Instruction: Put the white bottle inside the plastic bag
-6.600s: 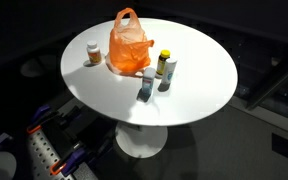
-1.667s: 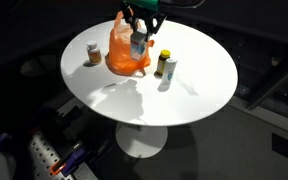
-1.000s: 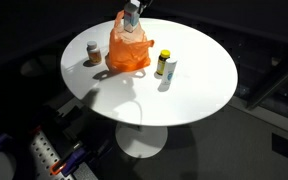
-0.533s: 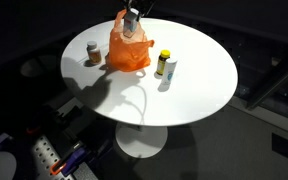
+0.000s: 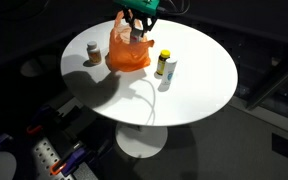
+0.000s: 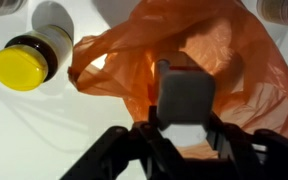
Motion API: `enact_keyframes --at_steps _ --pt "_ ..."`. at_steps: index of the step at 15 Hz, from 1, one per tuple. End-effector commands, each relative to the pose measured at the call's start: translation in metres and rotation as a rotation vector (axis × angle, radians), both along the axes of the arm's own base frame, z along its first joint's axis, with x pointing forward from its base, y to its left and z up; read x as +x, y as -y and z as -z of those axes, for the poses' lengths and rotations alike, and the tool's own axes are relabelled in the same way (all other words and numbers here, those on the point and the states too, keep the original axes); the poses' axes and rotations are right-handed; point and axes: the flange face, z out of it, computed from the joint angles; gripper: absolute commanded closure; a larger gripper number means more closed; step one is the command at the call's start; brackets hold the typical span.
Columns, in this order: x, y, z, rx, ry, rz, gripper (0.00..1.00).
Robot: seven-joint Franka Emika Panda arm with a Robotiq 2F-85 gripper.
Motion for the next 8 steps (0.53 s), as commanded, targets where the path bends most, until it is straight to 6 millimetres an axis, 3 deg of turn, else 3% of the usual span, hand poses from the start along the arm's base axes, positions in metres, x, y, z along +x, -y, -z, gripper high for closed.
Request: enact_keyframes --at_steps 1,8 --pt "0.006 0.007 0.013 -0.051 0.026 -0.005 0.79" --pt "0.007 0.014 0.037 -0.125 0.083 -0.015 0.79"
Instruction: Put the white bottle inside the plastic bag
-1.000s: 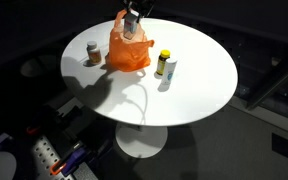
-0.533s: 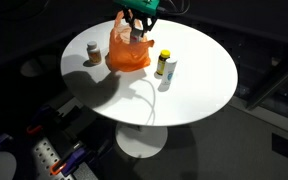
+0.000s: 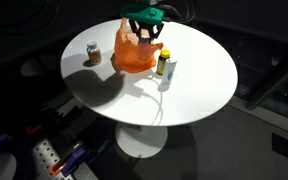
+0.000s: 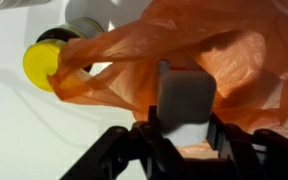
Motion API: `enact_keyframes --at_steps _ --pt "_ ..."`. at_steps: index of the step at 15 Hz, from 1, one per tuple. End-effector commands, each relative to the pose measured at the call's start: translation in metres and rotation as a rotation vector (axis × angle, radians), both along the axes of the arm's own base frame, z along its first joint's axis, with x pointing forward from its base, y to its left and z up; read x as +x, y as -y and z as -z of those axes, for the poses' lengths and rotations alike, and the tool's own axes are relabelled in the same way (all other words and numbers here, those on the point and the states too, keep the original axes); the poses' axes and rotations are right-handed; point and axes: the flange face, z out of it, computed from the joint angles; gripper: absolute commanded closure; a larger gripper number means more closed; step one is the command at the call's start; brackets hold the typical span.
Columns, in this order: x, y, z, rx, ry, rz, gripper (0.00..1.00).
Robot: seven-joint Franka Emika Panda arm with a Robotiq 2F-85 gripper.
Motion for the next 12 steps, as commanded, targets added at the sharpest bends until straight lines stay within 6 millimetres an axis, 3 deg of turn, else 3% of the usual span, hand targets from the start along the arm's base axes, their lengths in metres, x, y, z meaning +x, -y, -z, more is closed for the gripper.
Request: enact_keyframes --at_steps 1,4,5,6,8,10,12 --pt "-0.002 0.003 0.006 -0.033 0.021 0.009 0.79" --pt "-0.004 0.004 0.011 -0.041 0.017 0.015 0.79" --pt "-0.006 0.005 0.011 -0.038 0.01 0.016 0.62" --pt "-0.007 0.005 0.011 -0.033 0.003 0.018 0.29" --pt "-0.01 0.007 0.004 -0.024 0.0 0.022 0.22" --pt "-0.012 0.012 -0.005 -0.019 -0.012 0.032 0.05" --pt "-0.015 0.017 -0.016 -0.013 -0.029 0.044 0.0"
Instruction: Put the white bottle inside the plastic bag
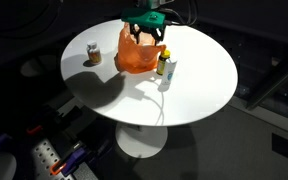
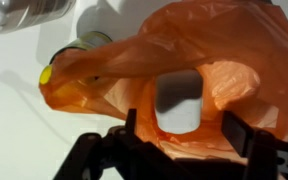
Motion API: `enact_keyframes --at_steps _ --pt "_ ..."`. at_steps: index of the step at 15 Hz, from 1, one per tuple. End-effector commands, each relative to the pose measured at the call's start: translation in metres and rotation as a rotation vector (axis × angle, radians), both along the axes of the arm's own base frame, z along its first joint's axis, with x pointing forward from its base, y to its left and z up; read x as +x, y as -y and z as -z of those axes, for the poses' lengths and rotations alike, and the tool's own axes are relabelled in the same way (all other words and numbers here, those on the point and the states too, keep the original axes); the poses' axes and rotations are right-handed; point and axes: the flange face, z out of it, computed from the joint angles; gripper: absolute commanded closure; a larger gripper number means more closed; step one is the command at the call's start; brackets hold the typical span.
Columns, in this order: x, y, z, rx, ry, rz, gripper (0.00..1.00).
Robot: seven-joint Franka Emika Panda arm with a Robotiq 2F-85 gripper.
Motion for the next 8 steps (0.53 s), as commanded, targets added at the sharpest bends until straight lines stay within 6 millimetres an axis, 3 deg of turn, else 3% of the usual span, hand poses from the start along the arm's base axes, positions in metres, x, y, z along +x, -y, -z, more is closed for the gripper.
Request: enact_keyframes --at_steps 1,8 --pt "-0.011 0.009 -0.03 0.015 -0.034 0.038 0.0" --pt "-0.033 0.028 -0.086 -0.023 -0.132 0.148 0.0"
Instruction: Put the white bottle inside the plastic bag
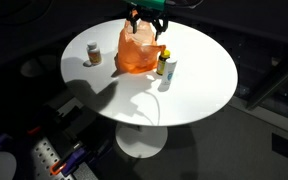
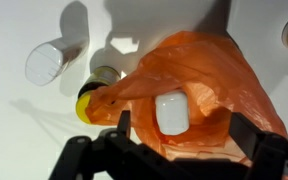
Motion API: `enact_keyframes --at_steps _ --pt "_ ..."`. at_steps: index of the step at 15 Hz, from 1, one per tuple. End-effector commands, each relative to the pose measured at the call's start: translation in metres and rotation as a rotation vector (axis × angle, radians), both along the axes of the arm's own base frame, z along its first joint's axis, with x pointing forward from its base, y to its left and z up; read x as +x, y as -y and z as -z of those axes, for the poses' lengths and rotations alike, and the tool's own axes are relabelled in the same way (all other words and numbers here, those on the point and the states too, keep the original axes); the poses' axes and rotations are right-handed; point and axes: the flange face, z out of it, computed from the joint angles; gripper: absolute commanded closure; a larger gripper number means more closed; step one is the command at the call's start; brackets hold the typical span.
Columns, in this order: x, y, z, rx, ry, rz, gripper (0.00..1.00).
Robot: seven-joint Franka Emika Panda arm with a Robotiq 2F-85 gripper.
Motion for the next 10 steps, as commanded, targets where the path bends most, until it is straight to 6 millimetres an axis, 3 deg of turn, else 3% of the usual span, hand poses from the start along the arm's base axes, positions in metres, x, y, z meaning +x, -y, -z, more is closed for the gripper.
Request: enact_keyframes --at_steps 1,5,10 --pt "-0.015 0.008 -0.034 -0.06 -0.042 0.076 0.0" --pt "-0.023 0.014 -0.055 -0.116 -0.065 0.121 0.0" --pt "-0.022 0.015 -0.049 -0.1 -0.07 0.104 0.0"
